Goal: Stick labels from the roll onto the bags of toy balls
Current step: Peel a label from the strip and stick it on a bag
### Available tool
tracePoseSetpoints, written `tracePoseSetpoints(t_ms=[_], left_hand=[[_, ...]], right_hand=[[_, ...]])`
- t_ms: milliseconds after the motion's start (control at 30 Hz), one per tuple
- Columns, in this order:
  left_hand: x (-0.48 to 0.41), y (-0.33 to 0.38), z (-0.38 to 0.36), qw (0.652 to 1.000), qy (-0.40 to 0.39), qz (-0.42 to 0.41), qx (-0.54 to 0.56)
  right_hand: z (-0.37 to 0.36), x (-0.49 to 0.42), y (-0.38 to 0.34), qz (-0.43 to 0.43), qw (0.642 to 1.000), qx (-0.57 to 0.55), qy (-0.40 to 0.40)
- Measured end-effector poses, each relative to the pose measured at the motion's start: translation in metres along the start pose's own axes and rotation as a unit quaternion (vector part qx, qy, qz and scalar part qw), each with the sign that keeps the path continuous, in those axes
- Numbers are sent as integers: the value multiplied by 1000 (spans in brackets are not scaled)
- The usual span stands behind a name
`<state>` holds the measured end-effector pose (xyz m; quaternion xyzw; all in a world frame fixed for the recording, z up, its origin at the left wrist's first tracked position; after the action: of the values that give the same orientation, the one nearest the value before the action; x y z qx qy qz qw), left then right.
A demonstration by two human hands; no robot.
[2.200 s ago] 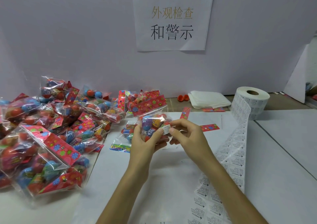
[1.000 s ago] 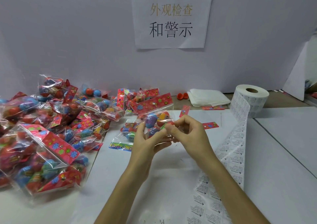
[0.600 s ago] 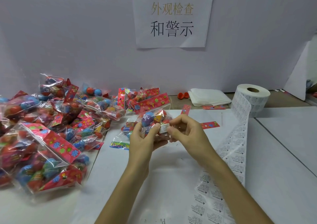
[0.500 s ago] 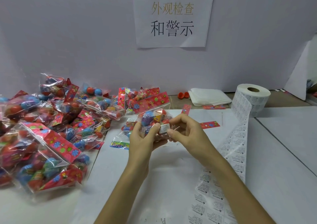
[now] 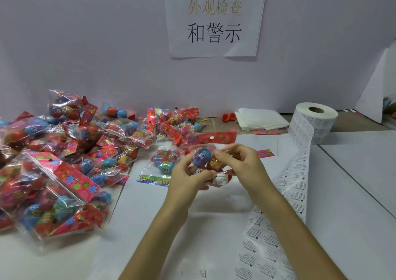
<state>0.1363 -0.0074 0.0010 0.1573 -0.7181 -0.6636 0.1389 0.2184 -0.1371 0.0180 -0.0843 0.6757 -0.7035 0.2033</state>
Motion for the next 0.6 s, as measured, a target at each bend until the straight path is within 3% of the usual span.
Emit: tracePoseSetpoints(t_ms=[233, 600], left_hand=[[3, 0, -7, 999, -30, 31, -20], [2, 0, -3, 999, 43, 13, -17]], right_hand=[[5, -3, 3, 10, 998, 41, 40], [3, -1, 3, -26, 997, 76, -6]])
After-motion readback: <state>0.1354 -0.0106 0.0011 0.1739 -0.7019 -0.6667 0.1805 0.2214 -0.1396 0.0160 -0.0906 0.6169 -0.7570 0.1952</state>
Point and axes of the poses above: each hand's wrist, its own x-axis away from the middle knuckle, its own z-axis out of the back of the hand, y = z × x, the point moved 2 cm from there along -x, towards the middle knuckle, and after that the axes turned 2 degrees about -x, right-handed, at the moved point
